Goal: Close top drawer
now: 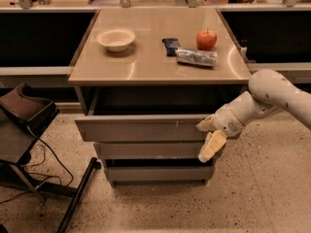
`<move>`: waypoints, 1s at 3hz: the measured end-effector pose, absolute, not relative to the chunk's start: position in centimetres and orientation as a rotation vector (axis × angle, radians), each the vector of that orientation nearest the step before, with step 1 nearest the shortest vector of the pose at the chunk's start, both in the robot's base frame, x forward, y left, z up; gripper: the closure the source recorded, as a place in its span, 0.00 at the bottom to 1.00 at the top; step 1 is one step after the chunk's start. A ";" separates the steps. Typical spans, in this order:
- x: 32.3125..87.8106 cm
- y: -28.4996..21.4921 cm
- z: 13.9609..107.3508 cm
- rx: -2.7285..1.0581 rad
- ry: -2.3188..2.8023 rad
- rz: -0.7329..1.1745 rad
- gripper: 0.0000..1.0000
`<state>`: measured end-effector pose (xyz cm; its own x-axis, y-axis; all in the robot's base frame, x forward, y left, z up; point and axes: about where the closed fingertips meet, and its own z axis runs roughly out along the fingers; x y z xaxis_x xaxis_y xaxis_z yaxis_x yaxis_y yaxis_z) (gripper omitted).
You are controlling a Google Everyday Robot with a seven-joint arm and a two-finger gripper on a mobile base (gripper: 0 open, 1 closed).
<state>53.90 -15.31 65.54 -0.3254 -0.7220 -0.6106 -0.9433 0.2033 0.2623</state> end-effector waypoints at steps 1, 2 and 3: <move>54.9 -15.9 66.0 -1.524 2.137 0.850 0.00; 58.8 -17.6 69.4 -1.368 2.124 0.737 0.00; 59.5 -17.8 70.1 -1.339 2.118 0.720 0.00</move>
Offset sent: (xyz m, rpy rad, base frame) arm 0.1166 -0.0667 0.1072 0.0616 -0.2860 -0.4022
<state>59.52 -17.82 70.06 -0.3696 -0.6355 -0.6780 -0.9169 0.3675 0.1554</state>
